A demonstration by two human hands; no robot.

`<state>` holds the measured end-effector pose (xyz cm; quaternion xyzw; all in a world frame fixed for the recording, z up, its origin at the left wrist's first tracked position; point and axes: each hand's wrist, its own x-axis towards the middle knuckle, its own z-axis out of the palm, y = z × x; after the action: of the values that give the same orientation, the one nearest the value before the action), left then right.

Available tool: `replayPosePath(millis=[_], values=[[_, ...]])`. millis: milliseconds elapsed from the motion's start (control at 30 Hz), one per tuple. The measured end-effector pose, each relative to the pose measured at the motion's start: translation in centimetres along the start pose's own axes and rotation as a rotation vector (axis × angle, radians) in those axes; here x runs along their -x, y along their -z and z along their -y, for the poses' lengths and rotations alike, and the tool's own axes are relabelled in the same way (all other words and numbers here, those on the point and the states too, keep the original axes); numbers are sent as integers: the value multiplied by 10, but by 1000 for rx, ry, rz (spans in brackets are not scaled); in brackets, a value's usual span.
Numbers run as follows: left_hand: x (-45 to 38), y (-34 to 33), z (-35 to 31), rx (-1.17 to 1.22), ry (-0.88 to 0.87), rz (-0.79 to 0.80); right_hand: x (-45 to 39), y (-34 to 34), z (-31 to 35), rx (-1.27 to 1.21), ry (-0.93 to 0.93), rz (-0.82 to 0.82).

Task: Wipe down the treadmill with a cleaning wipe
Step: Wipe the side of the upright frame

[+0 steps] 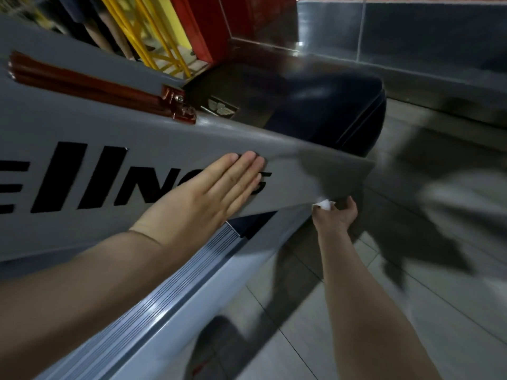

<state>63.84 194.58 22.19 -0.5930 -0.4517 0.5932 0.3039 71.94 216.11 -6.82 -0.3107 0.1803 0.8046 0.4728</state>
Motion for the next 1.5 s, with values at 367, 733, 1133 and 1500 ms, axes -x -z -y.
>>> replayPosePath(millis=[367,733,1133,1500], values=[[0,-15,-12,13,97,-106,-55,11,11,33,79,-33],[-4,0,-14,144,180,-83,8,13,15,213,-87,88],[-158,43,-84,549,19,-181,-118,30,44,139,42,49],[-183,32,-107,611,-19,-202,-173,41,58,245,142,-28]])
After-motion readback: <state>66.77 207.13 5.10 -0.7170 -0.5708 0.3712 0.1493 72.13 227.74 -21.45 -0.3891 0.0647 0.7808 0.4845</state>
